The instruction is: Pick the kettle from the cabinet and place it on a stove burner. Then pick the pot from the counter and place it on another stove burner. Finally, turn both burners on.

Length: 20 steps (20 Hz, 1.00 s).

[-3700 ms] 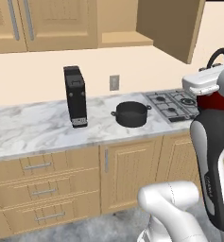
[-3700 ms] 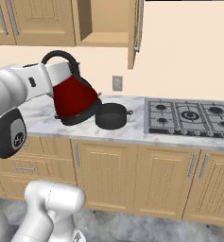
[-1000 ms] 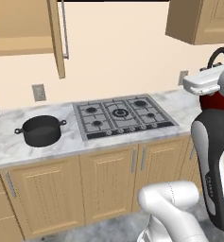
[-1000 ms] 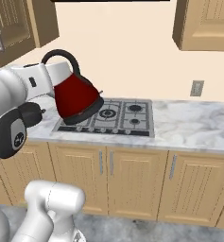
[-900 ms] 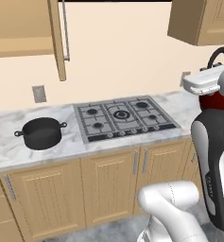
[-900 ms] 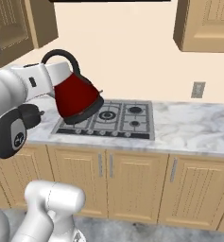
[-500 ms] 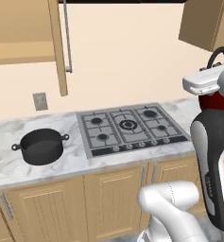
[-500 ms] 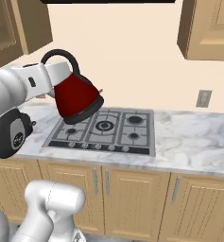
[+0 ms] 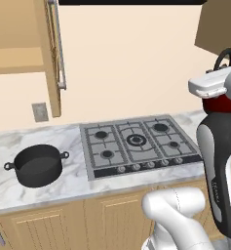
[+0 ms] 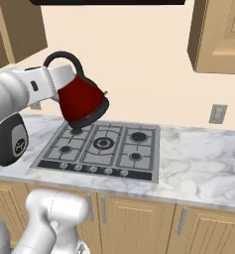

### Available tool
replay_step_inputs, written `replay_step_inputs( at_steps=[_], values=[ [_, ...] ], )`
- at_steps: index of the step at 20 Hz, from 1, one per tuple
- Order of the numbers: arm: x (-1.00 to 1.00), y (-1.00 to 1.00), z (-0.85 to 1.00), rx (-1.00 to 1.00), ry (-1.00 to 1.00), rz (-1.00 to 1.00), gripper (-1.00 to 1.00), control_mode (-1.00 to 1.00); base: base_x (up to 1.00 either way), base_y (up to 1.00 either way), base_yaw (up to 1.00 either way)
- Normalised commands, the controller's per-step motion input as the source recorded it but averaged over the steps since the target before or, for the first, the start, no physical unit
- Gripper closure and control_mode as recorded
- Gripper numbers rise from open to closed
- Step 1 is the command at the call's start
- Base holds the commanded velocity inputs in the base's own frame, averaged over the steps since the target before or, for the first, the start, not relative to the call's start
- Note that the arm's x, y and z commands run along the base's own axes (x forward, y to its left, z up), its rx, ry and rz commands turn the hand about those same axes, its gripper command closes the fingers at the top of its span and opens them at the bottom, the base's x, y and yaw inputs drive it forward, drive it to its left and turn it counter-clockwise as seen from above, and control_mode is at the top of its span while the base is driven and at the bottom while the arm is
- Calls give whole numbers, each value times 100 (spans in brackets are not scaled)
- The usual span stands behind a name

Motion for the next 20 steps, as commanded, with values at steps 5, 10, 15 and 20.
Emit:
replay_step_inputs(
  at_steps=[5, 10, 15, 20],
  values=[
    [0, 0, 0, 0, 0, 0, 100, 100, 36, -30, 8],
    [0, 0, 0, 0, 0, 0, 100, 100, 56, -30, 6],
    [0, 0, 0, 0, 0, 0, 100, 100, 24, -1, 2],
    [0, 0, 0, 0, 0, 0, 100, 100, 2, 0, 0]
  ],
)
